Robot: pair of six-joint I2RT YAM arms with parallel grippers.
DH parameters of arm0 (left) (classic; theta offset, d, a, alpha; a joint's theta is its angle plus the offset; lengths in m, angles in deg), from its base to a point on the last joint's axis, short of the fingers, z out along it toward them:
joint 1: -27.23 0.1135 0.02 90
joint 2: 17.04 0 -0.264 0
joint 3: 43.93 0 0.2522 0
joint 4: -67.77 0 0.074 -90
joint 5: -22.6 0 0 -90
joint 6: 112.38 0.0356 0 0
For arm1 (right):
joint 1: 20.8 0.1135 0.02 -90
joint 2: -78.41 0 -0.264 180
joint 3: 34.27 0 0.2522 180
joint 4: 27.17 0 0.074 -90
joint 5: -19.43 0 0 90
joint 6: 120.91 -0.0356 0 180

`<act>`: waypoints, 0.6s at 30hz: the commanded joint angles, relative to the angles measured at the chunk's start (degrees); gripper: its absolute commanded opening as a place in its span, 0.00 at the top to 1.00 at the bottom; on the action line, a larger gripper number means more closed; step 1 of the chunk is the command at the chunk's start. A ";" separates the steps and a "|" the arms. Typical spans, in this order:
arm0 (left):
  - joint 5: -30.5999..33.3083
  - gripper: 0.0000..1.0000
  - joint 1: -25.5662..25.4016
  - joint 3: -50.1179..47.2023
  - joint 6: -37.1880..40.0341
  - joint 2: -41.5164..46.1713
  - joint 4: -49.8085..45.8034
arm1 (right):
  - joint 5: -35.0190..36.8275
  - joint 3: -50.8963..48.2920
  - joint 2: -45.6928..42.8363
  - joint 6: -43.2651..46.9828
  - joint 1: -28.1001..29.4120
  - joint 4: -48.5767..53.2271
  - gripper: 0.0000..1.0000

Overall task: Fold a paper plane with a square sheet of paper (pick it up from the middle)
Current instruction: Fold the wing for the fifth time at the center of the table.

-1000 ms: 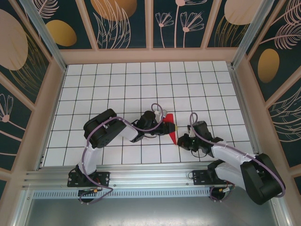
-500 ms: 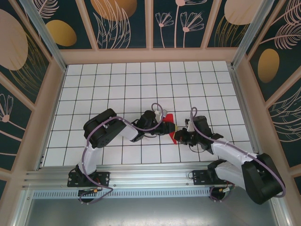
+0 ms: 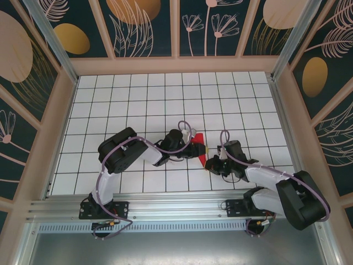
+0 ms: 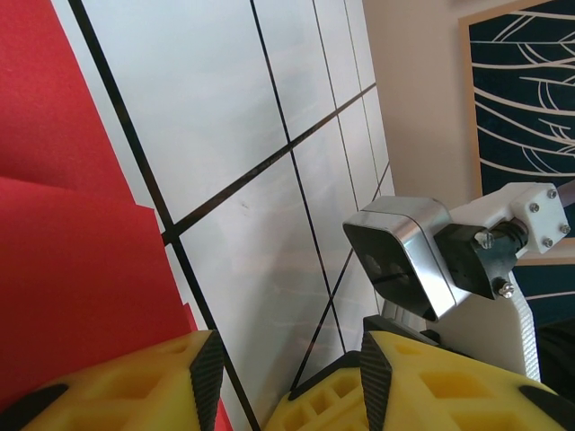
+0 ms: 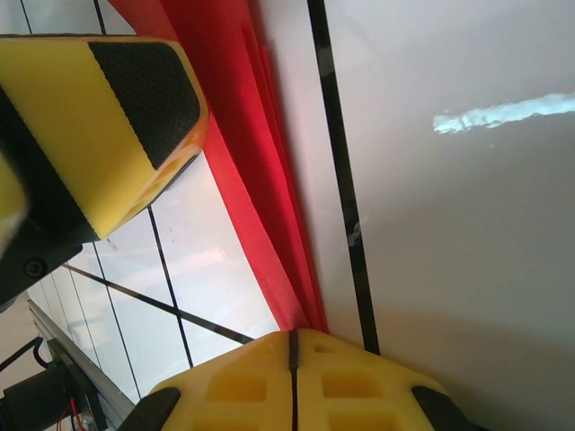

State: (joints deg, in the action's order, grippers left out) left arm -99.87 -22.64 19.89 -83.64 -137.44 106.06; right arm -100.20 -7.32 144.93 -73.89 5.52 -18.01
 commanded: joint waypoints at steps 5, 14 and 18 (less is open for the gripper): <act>2.15 0.54 0.23 -0.49 2.22 -3.70 -8.37 | 2.50 -2.21 -0.60 -0.44 -0.97 7.83 0.91; 2.29 0.54 0.20 -0.24 2.26 -3.55 -8.63 | 2.89 -0.89 -0.03 0.56 -1.36 14.72 0.91; 2.33 0.54 0.21 -0.13 2.29 -3.52 -8.84 | 0.65 0.47 -3.54 1.28 -1.37 16.53 0.91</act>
State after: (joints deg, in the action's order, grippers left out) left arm -99.96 -22.64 20.28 -83.22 -137.48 105.41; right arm -100.02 -6.62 142.70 -73.50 4.63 -12.35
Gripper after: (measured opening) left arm 0.462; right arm 0.093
